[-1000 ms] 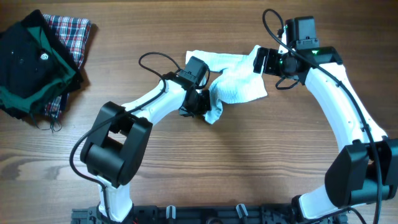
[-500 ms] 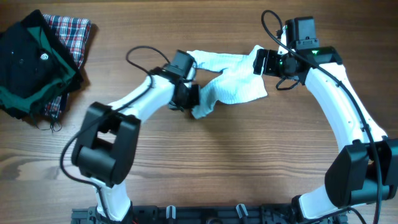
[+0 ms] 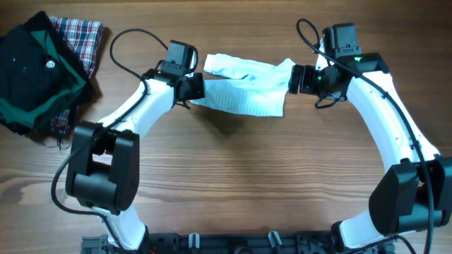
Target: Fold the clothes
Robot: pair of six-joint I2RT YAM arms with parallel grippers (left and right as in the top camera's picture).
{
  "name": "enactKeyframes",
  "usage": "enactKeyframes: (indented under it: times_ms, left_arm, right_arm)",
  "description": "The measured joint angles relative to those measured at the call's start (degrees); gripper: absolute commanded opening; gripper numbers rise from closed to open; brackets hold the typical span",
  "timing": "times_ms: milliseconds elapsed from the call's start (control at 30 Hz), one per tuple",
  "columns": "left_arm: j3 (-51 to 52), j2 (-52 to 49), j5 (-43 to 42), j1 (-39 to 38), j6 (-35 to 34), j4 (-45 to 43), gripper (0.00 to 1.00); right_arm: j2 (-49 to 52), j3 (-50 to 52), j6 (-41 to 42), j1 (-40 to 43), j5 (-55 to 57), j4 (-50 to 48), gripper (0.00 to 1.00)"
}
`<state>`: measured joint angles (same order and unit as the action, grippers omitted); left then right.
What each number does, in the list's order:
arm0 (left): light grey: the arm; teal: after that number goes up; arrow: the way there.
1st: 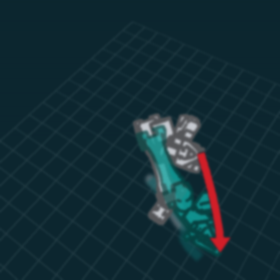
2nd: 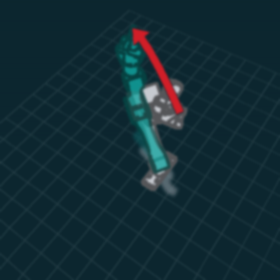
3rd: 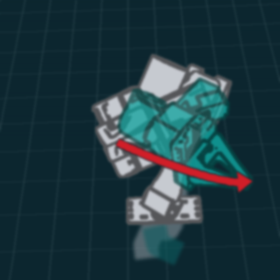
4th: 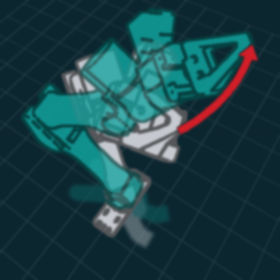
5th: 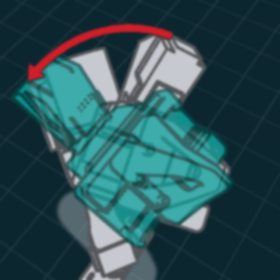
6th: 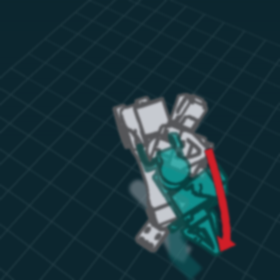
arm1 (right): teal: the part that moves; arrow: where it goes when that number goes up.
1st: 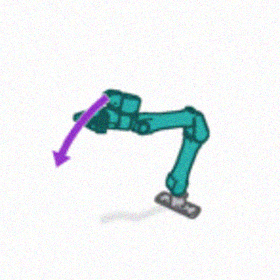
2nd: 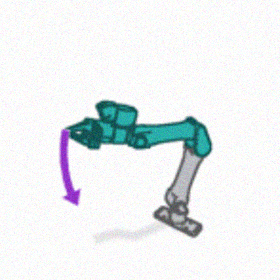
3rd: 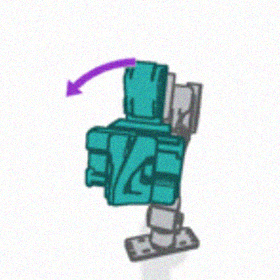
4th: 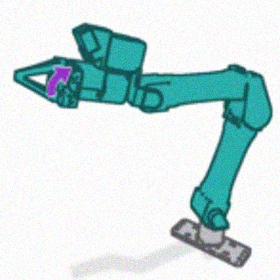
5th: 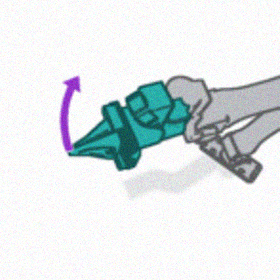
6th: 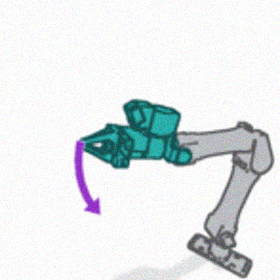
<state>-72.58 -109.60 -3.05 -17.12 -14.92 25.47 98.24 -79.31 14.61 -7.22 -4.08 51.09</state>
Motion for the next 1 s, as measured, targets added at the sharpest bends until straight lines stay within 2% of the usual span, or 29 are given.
enactKeyframes:
  times_ms: [100,167,233,267,333,367,667,700,833,1000]
  left_arm:
    - [0.0,0.0,0.2,-0.1,0.3,1.0,0.71]
    - [0.0,0.0,0.2,-0.2,0.6,2.5,0.73]
    - [0.0,0.0,0.2,-0.2,0.7,4.0,0.73]
    - [0.0,0.0,0.2,-0.2,0.7,4.7,0.73]
    - [0.0,0.0,0.2,-0.2,0.7,6.0,0.72]
    - [0.0,0.0,0.2,-0.2,0.7,6.5,0.71]
    - [0.0,0.0,-1.6,-2.1,0.7,7.6,0.69]
    - [0.0,0.0,-1.6,-2.3,0.7,7.6,0.69]
    - [0.0,0.0,-2.0,-2.8,0.7,7.7,0.71]
    - [0.0,0.0,-2.0,-2.8,0.7,8.1,0.71]
  right_arm:
    - [0.0,0.0,0.0,0.0,0.0,0.3,0.99]
    - [0.0,0.0,-0.4,0.0,0.0,-0.8,0.99]
    - [0.0,0.0,-1.1,0.0,0.0,-3.2,0.86]
    - [0.0,0.0,-1.5,0.0,0.0,-4.5,0.76]
    - [0.2,0.0,-2.2,0.0,-0.3,-7.7,0.25]
    - [0.4,0.0,-3.1,0.0,-0.7,-9.6,0.05]
    - [8.3,0.1,-4.5,-0.8,-9.7,-27.0,0.04]
    - [10.3,0.2,-4.5,-1.6,-12.0,-31.4,0.04]
    - [14.2,0.2,-4.4,-5.0,-14.8,-38.9,0.04]
    - [17.7,0.2,-4.7,-11.2,-13.7,-41.4,0.04]
